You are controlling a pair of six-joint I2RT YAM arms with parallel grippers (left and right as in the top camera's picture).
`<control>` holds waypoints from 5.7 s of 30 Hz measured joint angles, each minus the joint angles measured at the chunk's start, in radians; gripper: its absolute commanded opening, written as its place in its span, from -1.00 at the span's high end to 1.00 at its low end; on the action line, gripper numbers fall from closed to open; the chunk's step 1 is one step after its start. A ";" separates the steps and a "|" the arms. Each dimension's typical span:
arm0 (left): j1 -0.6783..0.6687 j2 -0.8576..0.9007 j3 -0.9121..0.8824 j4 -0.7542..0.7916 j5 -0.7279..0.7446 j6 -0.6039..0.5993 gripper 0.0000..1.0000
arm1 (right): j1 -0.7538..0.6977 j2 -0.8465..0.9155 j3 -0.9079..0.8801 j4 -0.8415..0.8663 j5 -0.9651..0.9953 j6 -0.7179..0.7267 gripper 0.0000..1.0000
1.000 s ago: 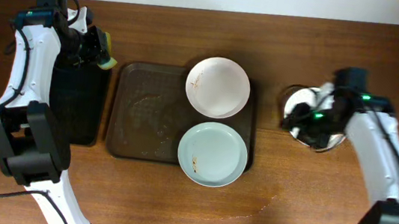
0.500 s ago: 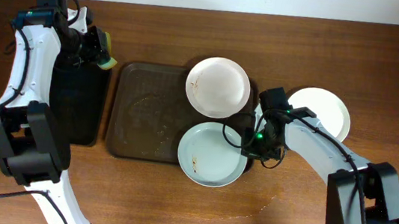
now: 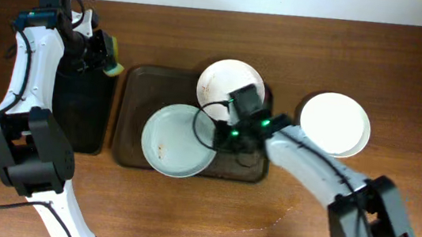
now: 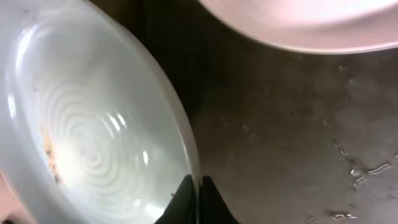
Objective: Clean dirty plates on tray and stack at the side
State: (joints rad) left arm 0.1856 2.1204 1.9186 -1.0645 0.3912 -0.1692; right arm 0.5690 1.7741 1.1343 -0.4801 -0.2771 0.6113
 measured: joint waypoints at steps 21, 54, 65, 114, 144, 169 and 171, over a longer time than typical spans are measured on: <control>-0.087 -0.206 -0.100 -0.169 -0.074 0.199 0.99 | -0.019 0.184 0.003 0.265 0.019 0.272 0.66; -0.290 -0.201 -0.647 0.335 -0.135 0.375 0.99 | -0.018 0.226 0.019 0.253 -0.129 0.182 0.92; -0.305 -0.225 -0.746 0.177 -0.127 0.205 0.99 | -0.010 0.226 0.019 0.251 -0.132 0.163 0.92; -0.337 -0.129 -0.656 0.240 0.148 0.272 0.99 | -0.020 0.226 0.019 0.250 -0.130 0.188 0.92; -0.305 -0.095 -0.653 0.579 0.136 0.002 0.99 | -0.024 0.226 0.024 0.268 -0.134 0.215 0.92; -0.160 -0.074 -0.178 0.189 -0.217 -0.013 0.99 | -0.014 0.224 0.029 0.271 -0.036 0.204 0.92; -0.160 -0.074 -0.178 0.189 -0.225 -0.013 0.99 | -0.014 0.225 0.027 0.263 -0.027 0.209 0.92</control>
State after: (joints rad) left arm 0.0257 2.0464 1.7409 -0.8753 0.1665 -0.1825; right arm 0.5552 1.9991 1.1618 -0.2169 -0.3038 0.8200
